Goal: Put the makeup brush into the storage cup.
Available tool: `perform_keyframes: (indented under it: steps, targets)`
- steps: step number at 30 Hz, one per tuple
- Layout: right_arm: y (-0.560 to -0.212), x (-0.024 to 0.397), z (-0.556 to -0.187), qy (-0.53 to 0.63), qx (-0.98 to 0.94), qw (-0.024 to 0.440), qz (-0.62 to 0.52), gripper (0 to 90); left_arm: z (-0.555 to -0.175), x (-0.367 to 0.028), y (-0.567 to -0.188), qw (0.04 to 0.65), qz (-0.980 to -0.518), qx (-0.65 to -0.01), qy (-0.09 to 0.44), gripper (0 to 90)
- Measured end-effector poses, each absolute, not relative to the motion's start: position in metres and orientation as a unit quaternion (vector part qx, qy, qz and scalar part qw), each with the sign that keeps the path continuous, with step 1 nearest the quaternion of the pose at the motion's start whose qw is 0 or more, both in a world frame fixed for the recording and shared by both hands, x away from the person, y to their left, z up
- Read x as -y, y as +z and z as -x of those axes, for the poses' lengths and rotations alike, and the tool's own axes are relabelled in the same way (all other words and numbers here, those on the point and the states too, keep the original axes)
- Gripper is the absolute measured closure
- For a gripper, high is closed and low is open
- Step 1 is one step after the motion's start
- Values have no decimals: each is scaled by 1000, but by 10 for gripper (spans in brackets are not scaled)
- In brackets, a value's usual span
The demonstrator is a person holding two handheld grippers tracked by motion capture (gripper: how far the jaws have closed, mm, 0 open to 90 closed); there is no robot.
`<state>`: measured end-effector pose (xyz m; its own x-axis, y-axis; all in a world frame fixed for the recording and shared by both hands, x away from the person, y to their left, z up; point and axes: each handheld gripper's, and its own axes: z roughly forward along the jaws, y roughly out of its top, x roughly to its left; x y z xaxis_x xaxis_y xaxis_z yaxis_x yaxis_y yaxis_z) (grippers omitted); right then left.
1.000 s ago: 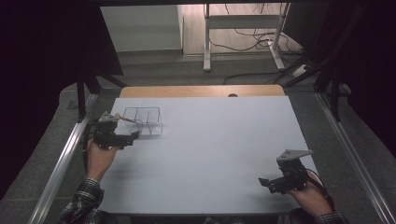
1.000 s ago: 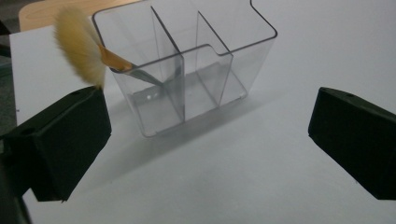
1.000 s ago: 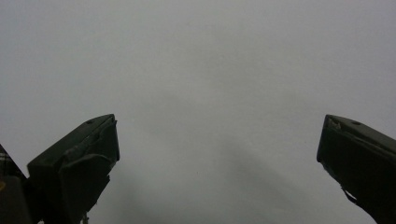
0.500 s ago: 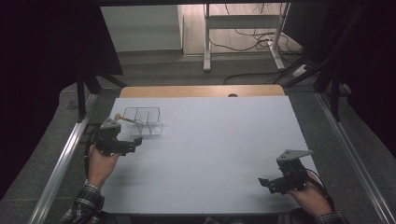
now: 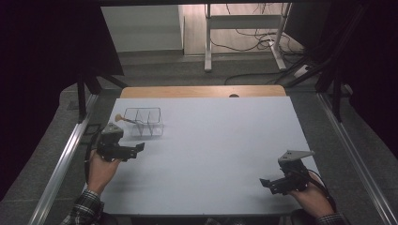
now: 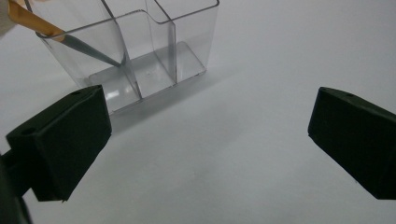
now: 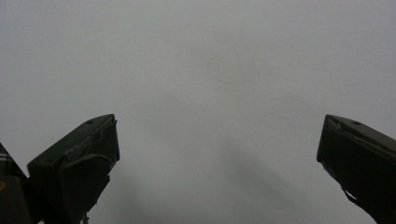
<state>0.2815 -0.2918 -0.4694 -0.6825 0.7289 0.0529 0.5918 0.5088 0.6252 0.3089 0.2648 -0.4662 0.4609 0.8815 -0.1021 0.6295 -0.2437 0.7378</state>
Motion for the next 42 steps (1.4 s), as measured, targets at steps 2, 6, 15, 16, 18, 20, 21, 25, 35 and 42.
perform_keyframes:
  steps: [2,6,15,16,18,20,21,25,35,42]
  targets:
    - [-469,292,-282,314,-861,109,-384,0,-307,-264,-466,369,-772,-490,169,1]
    - [-469,292,-282,315,-860,110,-385,0,-303,-264,-467,368,-775,-487,165,1]
    - [-469,293,-282,319,-858,110,-387,0,-294,-263,-467,369,-779,-481,160,1]
    - [-469,293,-282,319,-858,110,-387,0,-293,-262,-467,368,-780,-481,160,1]
    - [-469,293,-282,318,-858,110,-388,0,-291,-262,-468,368,-781,-479,159,1]
    - [-469,293,-282,318,-858,111,-388,0,-289,-261,-468,368,-782,-477,158,1]
    - [-469,293,-282,318,-858,111,-388,0,-288,-261,-468,368,-782,-477,158,1]
    - [-469,293,-282,317,-858,111,-388,0,-285,-260,-468,368,-784,-475,156,1]
    - [-469,293,-282,317,-858,114,-387,0,-274,-259,-468,369,-786,-472,151,1]
    - [-469,293,-282,317,-859,115,-387,0,-266,-261,-469,370,-786,-472,152,1]
